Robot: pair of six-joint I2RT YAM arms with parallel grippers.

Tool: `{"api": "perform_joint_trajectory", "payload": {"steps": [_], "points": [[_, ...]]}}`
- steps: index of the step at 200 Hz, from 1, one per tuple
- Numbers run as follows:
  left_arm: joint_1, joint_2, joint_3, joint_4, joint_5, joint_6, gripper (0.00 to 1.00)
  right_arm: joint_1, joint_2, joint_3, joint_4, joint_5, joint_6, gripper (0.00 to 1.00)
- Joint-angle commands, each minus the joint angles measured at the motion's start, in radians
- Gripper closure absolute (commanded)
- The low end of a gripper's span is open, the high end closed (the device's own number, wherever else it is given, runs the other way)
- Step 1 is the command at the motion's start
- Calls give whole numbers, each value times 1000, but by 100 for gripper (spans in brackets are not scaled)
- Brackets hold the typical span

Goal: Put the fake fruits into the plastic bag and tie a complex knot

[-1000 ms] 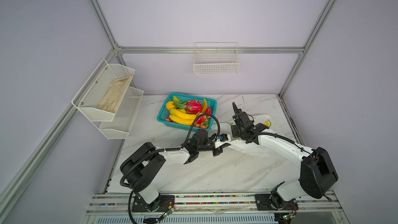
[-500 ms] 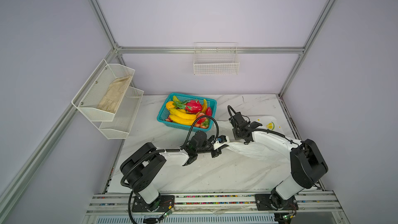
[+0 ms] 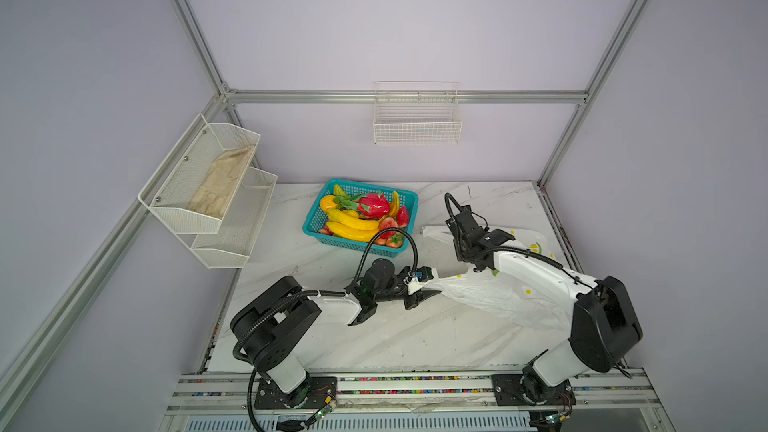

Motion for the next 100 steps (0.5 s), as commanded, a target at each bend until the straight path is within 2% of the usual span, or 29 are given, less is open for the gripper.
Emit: {"api": "perform_joint_trajectory", "payload": {"steps": [1, 10, 21, 55, 63, 100], "points": [[9, -57, -139, 363, 3, -129, 32, -100, -163, -31, 101, -212, -26, 100], [16, -75, -183, 477, -24, -187, 19, -136, -219, -43, 138, -301, -28, 100], [24, -103, -208, 519, -52, -254, 9, -166, -276, -46, 167, -379, -31, 100], [50, -238, -232, 469, -182, -498, 6, -221, -378, -21, 201, -496, -18, 100], [53, -275, -225, 426, -236, -533, 7, -230, -387, -15, 207, -525, -6, 100], [56, -460, -111, -69, -528, -593, 7, -252, -388, 3, 238, -699, 45, 100]]}}
